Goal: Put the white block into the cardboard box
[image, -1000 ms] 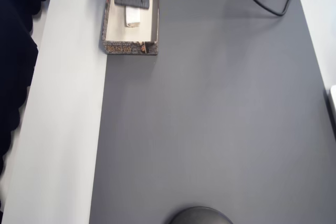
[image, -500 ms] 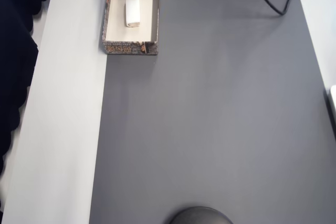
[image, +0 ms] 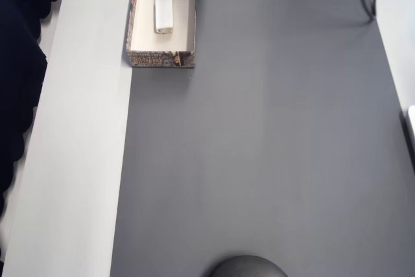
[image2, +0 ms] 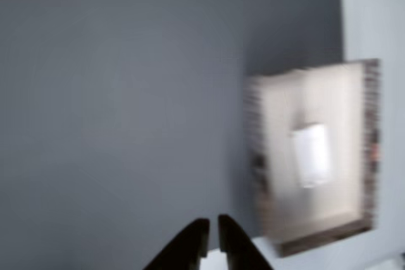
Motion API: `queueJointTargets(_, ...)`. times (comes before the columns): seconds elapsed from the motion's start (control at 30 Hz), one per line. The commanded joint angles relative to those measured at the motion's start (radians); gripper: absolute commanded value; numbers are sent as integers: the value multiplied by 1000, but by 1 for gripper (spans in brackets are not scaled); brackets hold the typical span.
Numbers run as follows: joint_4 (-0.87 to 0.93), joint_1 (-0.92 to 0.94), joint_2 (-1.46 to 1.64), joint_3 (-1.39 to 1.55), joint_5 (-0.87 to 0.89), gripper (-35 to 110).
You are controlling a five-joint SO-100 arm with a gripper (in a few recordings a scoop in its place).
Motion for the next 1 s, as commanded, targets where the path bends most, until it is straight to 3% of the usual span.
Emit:
queueJointTargets(0.0,-72,-146,192,190,-189,-2)
queueJointTargets(0.3,-121,-403,425,480,-411,-2)
queueJointTargets(0.47,-247,-548,526,653,-515,-2)
queueJointTargets(0.97,-439,-749,825,973,-615,-2)
